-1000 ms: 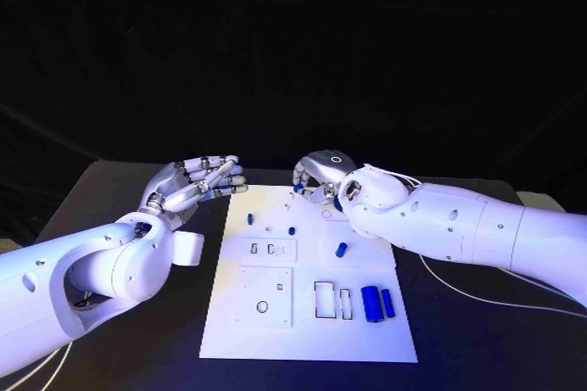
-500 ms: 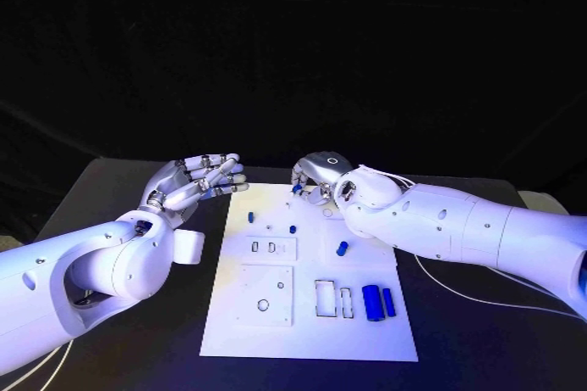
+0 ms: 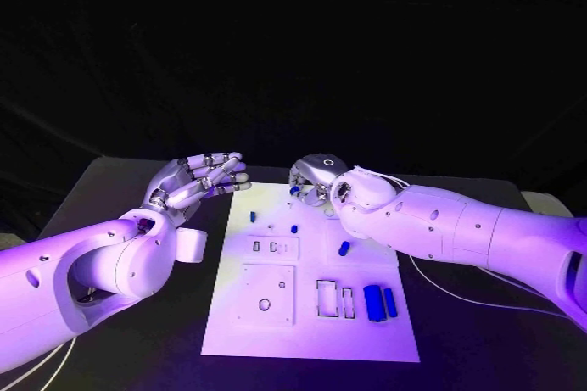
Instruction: Assemble the parts on the task board
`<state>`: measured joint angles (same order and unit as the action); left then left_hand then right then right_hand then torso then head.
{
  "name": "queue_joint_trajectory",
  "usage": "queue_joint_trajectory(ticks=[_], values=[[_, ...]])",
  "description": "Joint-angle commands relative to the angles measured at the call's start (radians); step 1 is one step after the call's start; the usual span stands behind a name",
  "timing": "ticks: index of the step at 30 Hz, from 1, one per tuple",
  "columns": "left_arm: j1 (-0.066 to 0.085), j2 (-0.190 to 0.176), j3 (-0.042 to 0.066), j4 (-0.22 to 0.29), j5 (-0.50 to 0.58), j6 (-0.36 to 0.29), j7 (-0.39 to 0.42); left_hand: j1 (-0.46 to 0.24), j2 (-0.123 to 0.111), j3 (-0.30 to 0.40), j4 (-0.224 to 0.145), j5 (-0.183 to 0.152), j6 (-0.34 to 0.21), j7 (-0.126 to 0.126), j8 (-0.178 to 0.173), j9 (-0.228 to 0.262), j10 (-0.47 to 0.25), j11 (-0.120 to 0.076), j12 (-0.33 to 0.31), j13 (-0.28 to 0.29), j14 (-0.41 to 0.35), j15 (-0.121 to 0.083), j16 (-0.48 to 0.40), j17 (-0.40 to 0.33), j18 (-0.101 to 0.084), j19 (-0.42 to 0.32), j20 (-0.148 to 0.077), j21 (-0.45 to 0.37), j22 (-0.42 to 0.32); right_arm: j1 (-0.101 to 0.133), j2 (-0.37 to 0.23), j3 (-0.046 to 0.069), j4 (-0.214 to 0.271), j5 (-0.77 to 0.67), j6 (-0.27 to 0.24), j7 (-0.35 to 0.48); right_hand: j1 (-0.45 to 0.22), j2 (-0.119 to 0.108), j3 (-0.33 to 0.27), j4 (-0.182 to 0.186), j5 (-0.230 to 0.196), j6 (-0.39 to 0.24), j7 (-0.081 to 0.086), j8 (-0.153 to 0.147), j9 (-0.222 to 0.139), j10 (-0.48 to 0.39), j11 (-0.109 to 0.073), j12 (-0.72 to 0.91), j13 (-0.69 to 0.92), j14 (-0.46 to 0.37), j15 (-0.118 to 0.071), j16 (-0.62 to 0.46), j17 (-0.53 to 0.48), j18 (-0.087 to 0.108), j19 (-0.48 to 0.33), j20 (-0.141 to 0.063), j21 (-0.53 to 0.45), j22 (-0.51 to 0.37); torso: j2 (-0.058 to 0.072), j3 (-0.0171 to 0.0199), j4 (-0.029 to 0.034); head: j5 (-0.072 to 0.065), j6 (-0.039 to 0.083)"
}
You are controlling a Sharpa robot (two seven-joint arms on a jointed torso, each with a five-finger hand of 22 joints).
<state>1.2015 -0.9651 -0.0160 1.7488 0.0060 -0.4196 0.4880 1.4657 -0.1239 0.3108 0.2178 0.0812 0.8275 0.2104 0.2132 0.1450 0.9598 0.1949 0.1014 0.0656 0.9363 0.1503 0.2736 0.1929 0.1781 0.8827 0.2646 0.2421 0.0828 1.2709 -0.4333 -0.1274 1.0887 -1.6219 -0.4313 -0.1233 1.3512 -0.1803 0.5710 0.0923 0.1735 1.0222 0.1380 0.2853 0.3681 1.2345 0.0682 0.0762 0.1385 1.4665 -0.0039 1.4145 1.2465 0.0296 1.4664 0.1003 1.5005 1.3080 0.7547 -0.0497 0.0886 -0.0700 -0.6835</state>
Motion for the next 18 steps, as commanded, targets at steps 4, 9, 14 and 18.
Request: queue_joint_trajectory(ticks=[4,9,14,18], values=[[0.006,0.002,0.001,0.003,-0.005,0.017,0.004,-0.004,-0.003,0.004,0.000,-0.004,-0.007,0.042,-0.002,-0.002,-0.003,0.005,-0.002,-0.001,0.003,0.005,-0.006,0.001,0.006,0.006,0.001,0.003,-0.001,-0.005,0.012,-0.001,-0.012,0.000,0.026,0.004,-0.012,-0.001,0.004,0.005,-0.006,-0.006,-0.001,0.003,0.002,-0.001,0.005,-0.002,0.000,0.044,-0.003,0.006,-0.003,-0.006,0.055,-0.005,0.002,0.160,0.003,-0.0007,0.0002,0.001,-0.003],[0.007,0.002,0.001,0.002,-0.005,0.016,0.003,-0.004,-0.003,0.004,0.000,-0.004,-0.007,0.042,-0.002,-0.002,-0.003,0.005,-0.002,-0.001,0.003,0.005,-0.006,0.001,0.006,0.006,0.001,0.003,-0.001,-0.007,0.017,-0.001,-0.023,0.005,0.036,0.002,-0.033,-0.020,0.007,0.012,-0.025,-0.056,0.020,-0.027,-0.003,-0.049,0.023,-0.015,-0.007,0.037,0.012,-0.005,-0.026,0.003,0.034,0.005,-0.026,0.121,0.003,-0.0011,-0.0020,0.002,-0.002],[0.009,0.002,0.001,0.001,-0.005,0.016,0.003,-0.003,-0.003,0.006,-0.001,-0.004,-0.007,0.042,-0.003,-0.002,-0.003,0.005,-0.003,0.000,0.003,0.005,-0.006,0.001,0.006,0.006,0.001,0.003,-0.001,-0.006,0.008,-0.002,-0.022,-0.002,0.023,-0.013,-0.059,-0.059,-0.017,0.018,-0.030,-0.162,0.040,-0.098,-0.024,-0.164,0.047,-0.014,-0.028,0.027,0.032,-0.018,-0.057,0.037,-0.041,0.028,-0.130,-0.022,0.002,-0.0004,-0.0025,0.004,-0.001],[0.009,-0.001,0.001,0.000,-0.005,0.015,0.002,-0.003,-0.003,0.006,-0.001,-0.004,-0.007,0.042,-0.003,-0.002,-0.003,0.005,-0.003,0.000,0.003,0.005,-0.006,0.001,0.006,0.006,0.001,0.003,-0.001,-0.005,-0.030,-0.001,0.023,-0.013,-0.009,-0.026,-0.059,-0.066,-0.058,0.018,-0.032,-0.175,0.042,-0.110,-0.026,-0.190,0.048,-0.006,-0.032,0.023,0.033,-0.024,-0.068,0.044,-0.054,0.030,-0.159,-0.055,0.003,0.0001,-0.0035,0.003,0.004]])
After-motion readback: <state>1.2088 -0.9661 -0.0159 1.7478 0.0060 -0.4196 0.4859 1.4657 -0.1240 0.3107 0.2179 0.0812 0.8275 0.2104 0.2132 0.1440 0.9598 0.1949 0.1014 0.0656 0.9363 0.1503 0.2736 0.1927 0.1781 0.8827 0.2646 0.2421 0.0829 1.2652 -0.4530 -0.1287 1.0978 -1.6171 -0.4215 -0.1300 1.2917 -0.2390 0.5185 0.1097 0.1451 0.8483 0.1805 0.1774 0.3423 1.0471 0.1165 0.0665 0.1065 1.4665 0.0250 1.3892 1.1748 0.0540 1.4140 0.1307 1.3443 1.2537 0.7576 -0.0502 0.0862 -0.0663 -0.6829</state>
